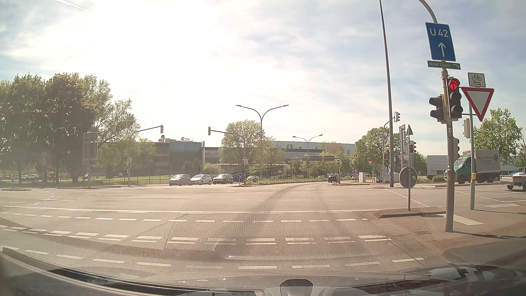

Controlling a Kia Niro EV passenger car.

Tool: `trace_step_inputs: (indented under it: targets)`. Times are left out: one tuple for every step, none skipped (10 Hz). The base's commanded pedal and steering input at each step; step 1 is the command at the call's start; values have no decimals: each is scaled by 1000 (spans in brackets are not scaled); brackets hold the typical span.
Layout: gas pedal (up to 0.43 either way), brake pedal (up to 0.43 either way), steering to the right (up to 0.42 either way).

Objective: Follow the waypoints while adhering to traffic rules and regulations

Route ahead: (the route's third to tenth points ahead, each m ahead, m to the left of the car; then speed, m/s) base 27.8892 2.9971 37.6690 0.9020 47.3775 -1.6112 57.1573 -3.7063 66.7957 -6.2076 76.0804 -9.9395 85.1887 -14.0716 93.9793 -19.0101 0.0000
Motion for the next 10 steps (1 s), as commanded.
trace_step_inputs:
  targets:
    - [0,256,12]
    - [0,256,12]
    - [0,250,12]
    - [0,256,13]
    - [0,256,13]
    - [0,256,13]
    - [0,250,13]
    - [0,250,12]
    - [0,250,12]
    - [0,256,12]
